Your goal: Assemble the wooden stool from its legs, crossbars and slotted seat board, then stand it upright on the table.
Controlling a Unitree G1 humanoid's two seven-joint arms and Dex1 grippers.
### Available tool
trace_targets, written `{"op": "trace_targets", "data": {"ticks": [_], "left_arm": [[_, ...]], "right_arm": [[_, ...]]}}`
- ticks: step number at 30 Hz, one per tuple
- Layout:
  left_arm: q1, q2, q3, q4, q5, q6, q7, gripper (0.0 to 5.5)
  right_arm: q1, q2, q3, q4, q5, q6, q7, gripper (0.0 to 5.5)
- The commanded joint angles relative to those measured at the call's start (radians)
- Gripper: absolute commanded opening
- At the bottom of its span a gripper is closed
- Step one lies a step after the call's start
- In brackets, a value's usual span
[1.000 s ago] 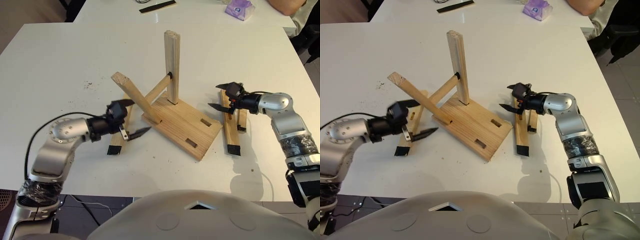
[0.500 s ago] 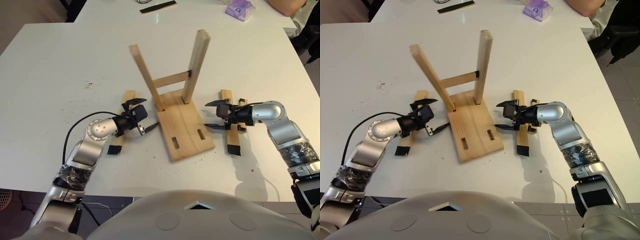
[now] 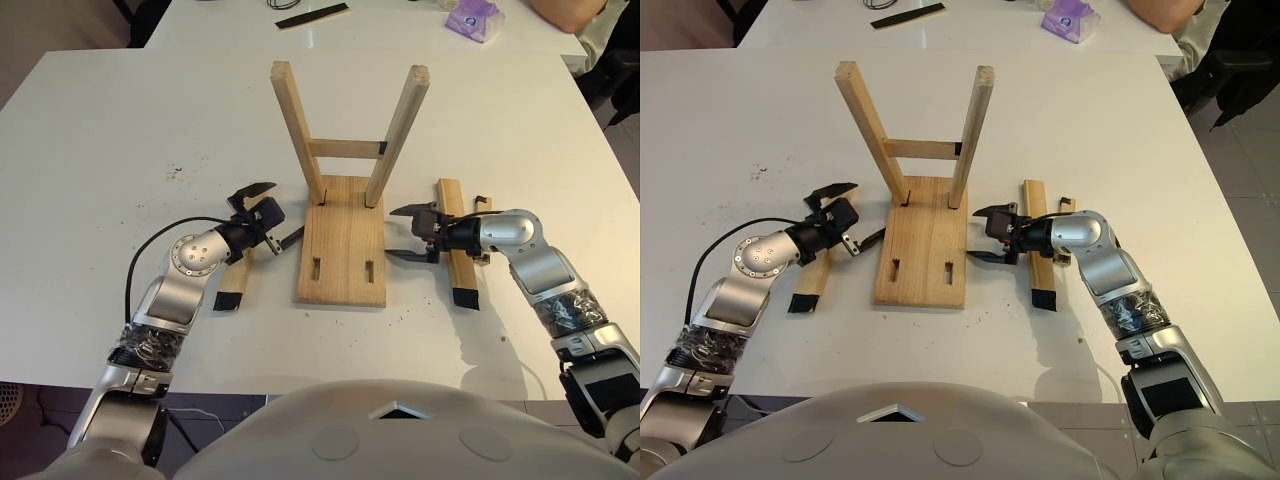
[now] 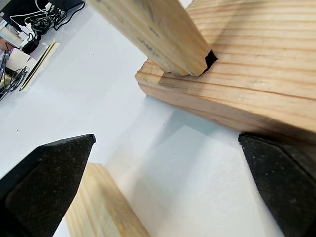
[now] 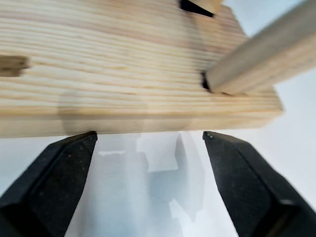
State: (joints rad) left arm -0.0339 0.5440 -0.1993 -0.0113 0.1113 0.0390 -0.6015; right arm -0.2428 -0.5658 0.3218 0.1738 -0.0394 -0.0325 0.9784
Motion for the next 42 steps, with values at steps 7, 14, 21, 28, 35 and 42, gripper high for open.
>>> {"op": "trace_targets", "data": {"ticks": [7,14,21,28,35,42], "left_arm": [[0.033,0.014,0.0,-0.075,-0.035,0.037,-0.043,5.4],[0.136,0.086,0.129,-0.197,-0.073,0.111,-0.037,5.4],[0.198,0.043,0.231,-0.245,-0.101,0.116,0.051,5.4],[0.251,-0.093,0.235,-0.309,-0.09,0.138,0.192,5.4],[0.23,-0.129,0.188,-0.287,-0.063,0.133,0.216,5.4],[0.234,-0.149,0.156,-0.281,-0.055,0.13,0.226,5.4]], "right_arm": [[-0.01,0.0,-0.01,-0.031,-0.052,-0.007,-0.064,3.95],[0.058,-0.066,-0.159,-0.198,-0.028,0.102,-0.154,3.95],[0.352,-0.001,-0.564,-0.453,0.095,0.538,-0.397,3.95],[0.473,0.231,-0.614,-0.616,0.167,0.821,-0.62,3.95],[0.488,0.316,-0.558,-0.66,0.181,0.835,-0.702,3.95],[0.553,0.273,-0.503,-0.609,0.149,0.798,-0.697,3.95]]}}
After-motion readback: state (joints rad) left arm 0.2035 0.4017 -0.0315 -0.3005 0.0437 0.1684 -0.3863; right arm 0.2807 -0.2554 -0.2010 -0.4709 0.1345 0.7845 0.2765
